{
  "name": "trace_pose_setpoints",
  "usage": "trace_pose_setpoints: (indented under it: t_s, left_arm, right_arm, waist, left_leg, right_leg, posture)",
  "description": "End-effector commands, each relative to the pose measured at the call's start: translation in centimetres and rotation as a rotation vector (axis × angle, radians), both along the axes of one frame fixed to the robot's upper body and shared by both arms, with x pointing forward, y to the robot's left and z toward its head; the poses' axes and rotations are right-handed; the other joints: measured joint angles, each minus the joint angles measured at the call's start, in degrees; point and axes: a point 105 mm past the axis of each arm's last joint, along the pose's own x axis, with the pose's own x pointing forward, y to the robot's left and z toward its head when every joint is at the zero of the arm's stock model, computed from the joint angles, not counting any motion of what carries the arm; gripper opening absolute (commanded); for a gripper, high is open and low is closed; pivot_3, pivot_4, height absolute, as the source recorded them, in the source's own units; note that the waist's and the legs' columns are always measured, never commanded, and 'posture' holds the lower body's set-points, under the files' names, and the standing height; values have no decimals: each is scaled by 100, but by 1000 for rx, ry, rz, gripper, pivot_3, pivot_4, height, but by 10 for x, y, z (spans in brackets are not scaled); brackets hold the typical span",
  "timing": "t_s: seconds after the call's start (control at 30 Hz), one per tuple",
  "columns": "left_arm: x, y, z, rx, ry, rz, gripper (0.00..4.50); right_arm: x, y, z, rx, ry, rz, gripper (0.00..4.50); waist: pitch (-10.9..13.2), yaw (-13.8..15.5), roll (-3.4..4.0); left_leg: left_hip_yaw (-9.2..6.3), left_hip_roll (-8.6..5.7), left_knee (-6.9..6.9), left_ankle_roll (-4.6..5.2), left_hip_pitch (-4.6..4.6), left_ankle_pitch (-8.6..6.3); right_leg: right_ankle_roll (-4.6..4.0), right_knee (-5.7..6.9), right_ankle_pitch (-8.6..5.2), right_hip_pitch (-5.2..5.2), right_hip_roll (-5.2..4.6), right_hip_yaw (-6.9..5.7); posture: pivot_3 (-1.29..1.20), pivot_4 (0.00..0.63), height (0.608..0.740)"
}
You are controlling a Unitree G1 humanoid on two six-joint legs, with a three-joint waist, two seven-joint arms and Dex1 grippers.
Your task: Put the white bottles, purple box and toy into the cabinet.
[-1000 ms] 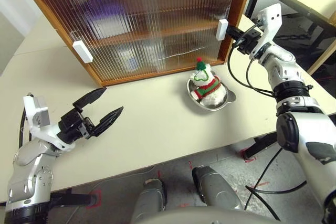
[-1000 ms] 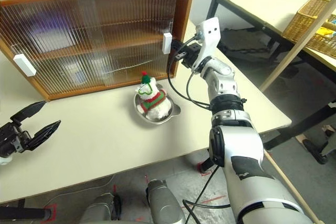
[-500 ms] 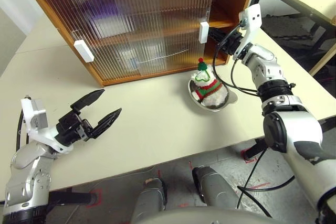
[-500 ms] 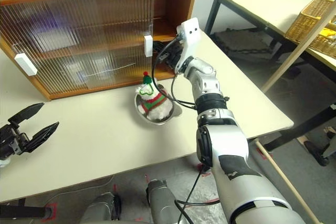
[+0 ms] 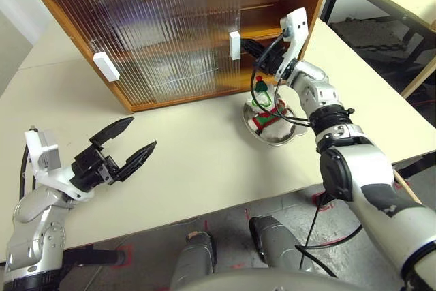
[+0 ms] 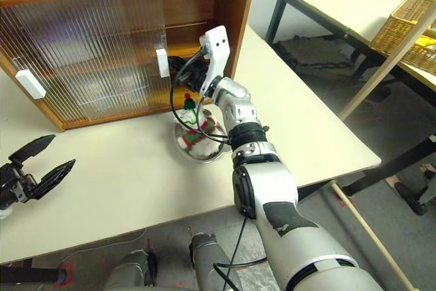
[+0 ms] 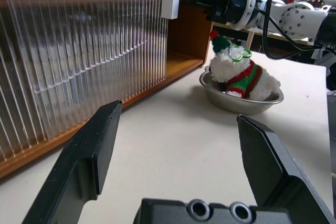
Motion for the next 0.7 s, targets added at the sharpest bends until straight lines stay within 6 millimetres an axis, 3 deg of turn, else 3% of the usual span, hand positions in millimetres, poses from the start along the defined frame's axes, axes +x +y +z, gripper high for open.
trace_pose_setpoints:
  t_s: [0.03, 0.5, 0.7]
  left_arm:
    - [-3, -1, 0, 10, -7, 4, 4500]
    - [1, 2, 3, 21, -14, 17, 4500]
    - [2, 1, 2, 20, -13, 14, 4500]
  right_arm:
    - [-5, 18, 13, 9, -30, 55, 28]
    - [-18, 44, 16, 60, -13, 140, 28]
    - [-19, 48, 17, 57, -13, 147, 28]
  waist:
    - [1, 13, 1]
    - [2, 146, 3]
    - [3, 142, 2]
  left_leg:
    - [0, 0, 0, 0, 0, 0]
    - [3, 18, -3, -29, -4, -16]
    - [3, 72, -2, -41, -3, -23]
  right_leg:
    - [0, 0, 0, 0, 0, 0]
    - [-25, 9, -14, -16, 13, -1]
    - [-62, 9, -7, -27, 79, 7]
  posture:
    - [-119, 111, 740]
    - [-113, 116, 740]
    - [-114, 116, 740]
